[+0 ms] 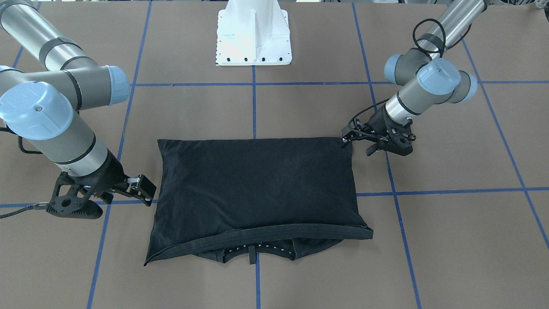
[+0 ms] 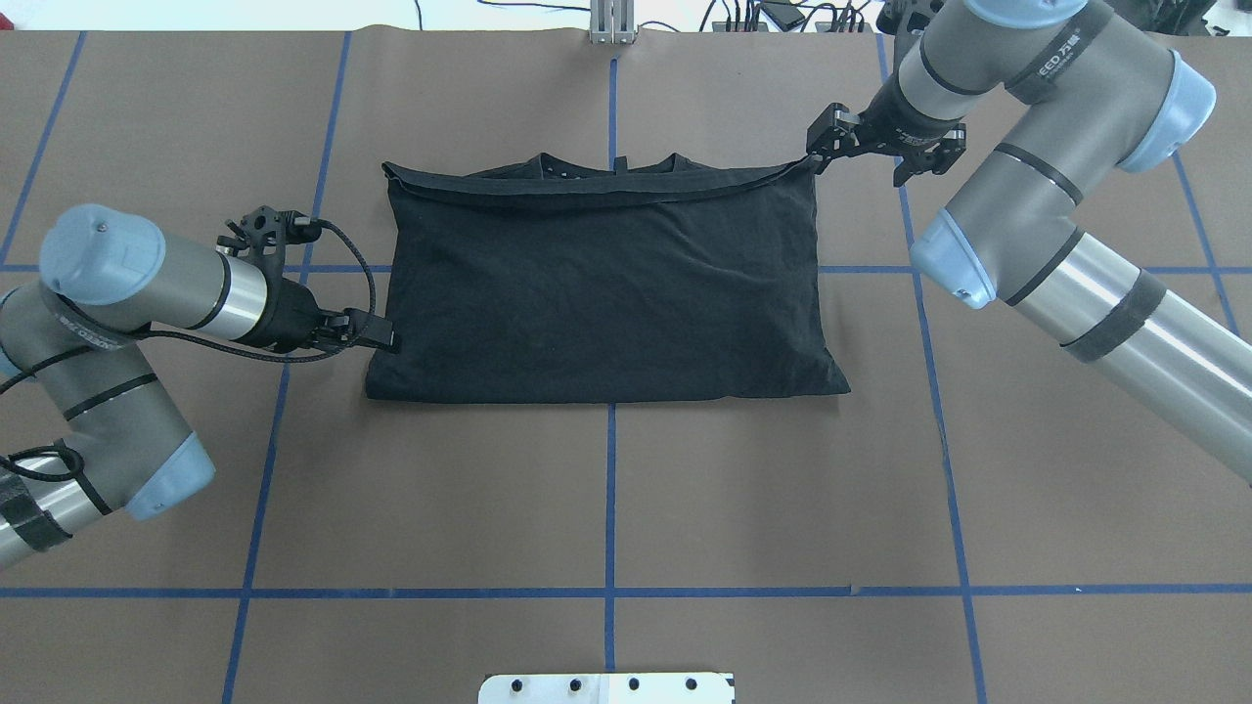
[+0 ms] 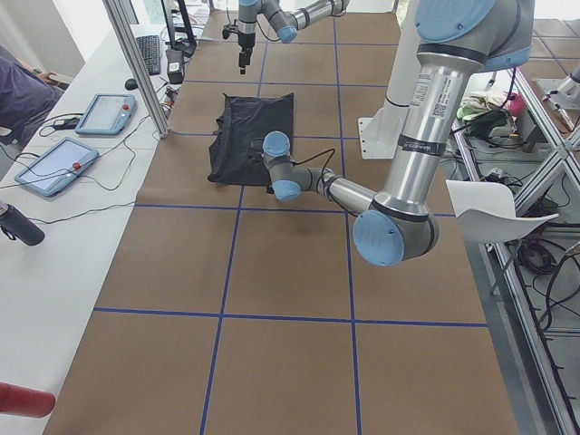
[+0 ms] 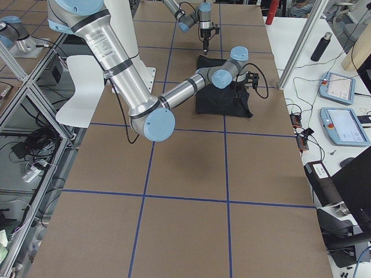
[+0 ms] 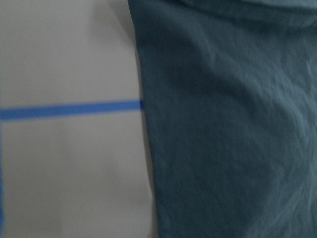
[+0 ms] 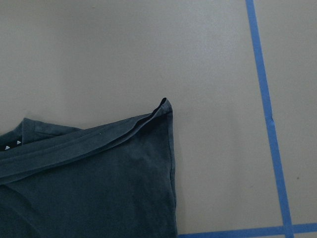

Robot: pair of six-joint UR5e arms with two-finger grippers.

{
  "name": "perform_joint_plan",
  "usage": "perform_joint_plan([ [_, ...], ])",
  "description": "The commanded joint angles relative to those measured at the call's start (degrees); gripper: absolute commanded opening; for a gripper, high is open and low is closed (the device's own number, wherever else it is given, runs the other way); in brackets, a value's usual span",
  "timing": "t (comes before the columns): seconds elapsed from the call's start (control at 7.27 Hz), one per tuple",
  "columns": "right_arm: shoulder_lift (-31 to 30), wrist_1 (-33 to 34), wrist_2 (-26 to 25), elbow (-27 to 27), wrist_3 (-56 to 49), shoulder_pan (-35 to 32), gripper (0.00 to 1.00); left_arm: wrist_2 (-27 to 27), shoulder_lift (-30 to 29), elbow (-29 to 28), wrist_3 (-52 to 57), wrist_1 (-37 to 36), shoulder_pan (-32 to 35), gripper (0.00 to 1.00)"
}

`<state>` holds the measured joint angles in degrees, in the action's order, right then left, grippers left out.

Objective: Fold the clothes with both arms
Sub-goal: 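Grasp the shirt's side edge nearest the left gripper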

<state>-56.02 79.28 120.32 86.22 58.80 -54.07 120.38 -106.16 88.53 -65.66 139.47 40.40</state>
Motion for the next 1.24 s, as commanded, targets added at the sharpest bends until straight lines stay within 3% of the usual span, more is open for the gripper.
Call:
perform_joint_plan([
  [0.0,-0.1,0.0,0.0,0.0,0.0,0.0,1.0,-0.9,0.1,0.0,-2.2,0.4,-2.3,0.84],
  [0.28,-0.1,0.0,0.0,0.0,0.1,0.0,1.0,-0.9,0.1,0.0,-2.6,0.4,-3.2,0.61],
  [0.41,-0.1,0.0,0.0,0.0,0.1,0.0,1.0,-0.9,0.1,0.1,-3.1,0.3,-3.3,0.59],
  [0.55,-0.1,0.0,0.0,0.1,0.1,0.0,1.0,-0.9,0.1,0.1,-3.2,0.4,-3.3,0.5],
  [0.69,-0.1,0.0,0.0,0.0,0.1,0.0,1.0,-0.7,0.2,0.1,-3.2,0.3,-3.3,0.33],
  [0.83,-0.1,0.0,0.0,0.1,0.1,0.1,1.0,-0.4,0.3,0.6,-3.3,0.3,-3.3,0.03],
  [1.1,-0.1,0.0,0.0,0.1,0.1,0.1,1.0,-0.4,0.4,1.8,-3.5,0.0,-3.1,0.0],
])
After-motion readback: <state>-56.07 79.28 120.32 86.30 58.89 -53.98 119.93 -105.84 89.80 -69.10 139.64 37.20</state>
